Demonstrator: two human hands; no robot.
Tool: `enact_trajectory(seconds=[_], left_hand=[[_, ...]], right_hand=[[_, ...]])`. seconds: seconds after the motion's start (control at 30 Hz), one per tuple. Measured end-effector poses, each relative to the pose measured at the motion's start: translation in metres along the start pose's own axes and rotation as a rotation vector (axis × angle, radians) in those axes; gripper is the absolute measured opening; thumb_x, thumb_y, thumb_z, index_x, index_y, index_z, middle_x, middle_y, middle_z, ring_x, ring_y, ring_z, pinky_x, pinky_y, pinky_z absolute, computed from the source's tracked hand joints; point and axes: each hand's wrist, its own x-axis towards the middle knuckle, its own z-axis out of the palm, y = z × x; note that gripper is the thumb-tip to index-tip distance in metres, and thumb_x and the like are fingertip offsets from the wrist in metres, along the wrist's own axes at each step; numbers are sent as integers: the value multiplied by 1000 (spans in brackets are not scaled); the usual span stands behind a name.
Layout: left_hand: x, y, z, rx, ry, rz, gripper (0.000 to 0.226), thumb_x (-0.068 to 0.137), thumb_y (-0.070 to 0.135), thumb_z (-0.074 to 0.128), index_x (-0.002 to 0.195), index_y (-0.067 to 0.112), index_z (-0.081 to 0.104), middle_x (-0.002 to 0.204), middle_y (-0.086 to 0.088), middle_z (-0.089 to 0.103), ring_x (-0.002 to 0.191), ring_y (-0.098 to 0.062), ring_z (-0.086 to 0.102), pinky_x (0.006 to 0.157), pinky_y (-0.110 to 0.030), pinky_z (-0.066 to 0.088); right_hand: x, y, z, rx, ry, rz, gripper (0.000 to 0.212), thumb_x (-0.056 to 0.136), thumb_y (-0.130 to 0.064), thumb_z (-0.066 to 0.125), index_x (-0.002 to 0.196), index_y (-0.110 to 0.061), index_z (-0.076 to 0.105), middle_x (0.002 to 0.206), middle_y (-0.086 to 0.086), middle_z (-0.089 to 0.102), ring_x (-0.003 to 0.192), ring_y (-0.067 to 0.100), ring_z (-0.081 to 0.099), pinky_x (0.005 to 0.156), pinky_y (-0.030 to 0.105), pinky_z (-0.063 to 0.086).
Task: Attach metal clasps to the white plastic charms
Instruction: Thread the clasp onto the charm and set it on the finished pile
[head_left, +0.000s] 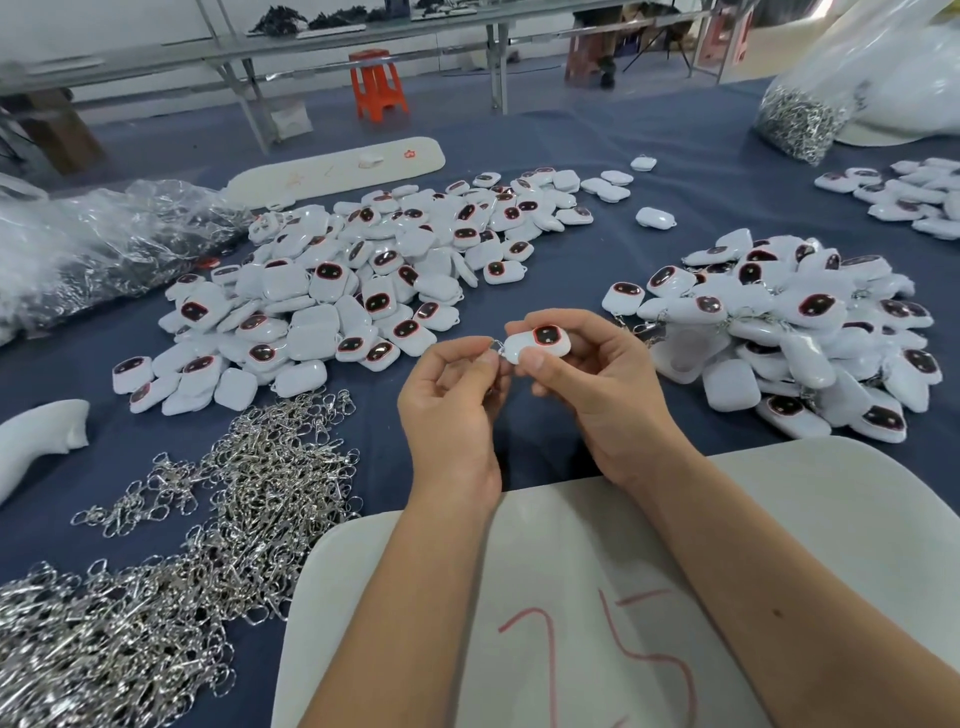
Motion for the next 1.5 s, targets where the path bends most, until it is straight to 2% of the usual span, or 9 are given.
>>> enact_trajectory(seconds=[0.2, 0.33, 0.5, 0.67, 0.77, 1.0, 1.13, 1.37, 1.5], left_hand=[[8, -2, -8, 347, 29, 264, 25, 84, -8, 70, 78, 16, 75, 71, -10, 70, 69, -17, 63, 69, -30, 53], [17, 7, -23, 792, -177, 531, 19, 82, 1, 70, 82, 20, 75, 72, 9, 69, 67, -8, 64, 65, -19, 48], [21, 15, -32, 1099, -345, 727, 19, 81, 1, 70, 83, 19, 74, 78, 7, 66, 74, -13, 61, 69, -26, 49], [10, 6, -17, 347, -127, 131, 18, 90, -3, 71, 99, 11, 76, 84, -6, 77, 79, -19, 74, 75, -27, 58], [3, 3, -8, 96, -202, -153, 19, 98, 6, 64, 93, 15, 79, 90, -7, 77, 83, -14, 73, 74, -22, 56], [0, 5, -3, -9, -158, -198, 16, 100, 10, 61, 90, 15, 72, 85, -3, 74, 77, -11, 69, 71, -22, 56], [3, -1, -5, 238, -80, -21, 22, 100, 8, 60, 82, 15, 70, 82, -5, 70, 78, -16, 66, 67, -26, 55], [10, 0, -17, 1163, -143, 806, 12, 92, 2, 59, 85, 9, 65, 88, -1, 62, 79, -24, 56, 69, -38, 44], [12, -2, -15, 1290, -162, 830, 11, 92, 1, 60, 87, 8, 67, 90, -5, 62, 80, -27, 54, 69, -41, 43]], right_hand=[[0, 0, -1, 30, 46, 34, 20, 90, -4, 78, 109, -10, 74, 112, 10, 78, 84, 16, 72, 71, 20, 56], [1, 2, -2, 32, 56, 48, 19, 91, -1, 77, 108, -8, 74, 109, 14, 78, 75, 11, 69, 72, 20, 56], [0, 5, -1, -50, 66, 64, 21, 90, -4, 78, 110, -6, 73, 106, 12, 79, 72, 12, 66, 72, 21, 56], [2, 0, -2, 125, -26, 42, 33, 87, -14, 75, 118, -10, 68, 128, 12, 73, 75, 11, 67, 75, 19, 55], [2, -2, -2, 233, -94, 15, 31, 86, -12, 75, 117, -14, 72, 130, 14, 70, 79, 15, 66, 78, 22, 56], [1, -1, -1, 65, -63, 2, 28, 89, -9, 75, 113, -24, 76, 125, 25, 68, 79, 17, 59, 63, 23, 40], [2, 1, -1, 47, -32, 15, 28, 94, 2, 70, 119, -10, 68, 127, 11, 73, 79, 16, 64, 67, 23, 50], [3, 3, -4, 35, 9, 47, 29, 95, 2, 69, 123, -4, 65, 125, 9, 75, 74, 13, 63, 70, 21, 52], [3, 4, -6, 11, 13, 44, 28, 96, 1, 69, 123, -7, 65, 126, 7, 74, 75, 12, 62, 71, 21, 53]])
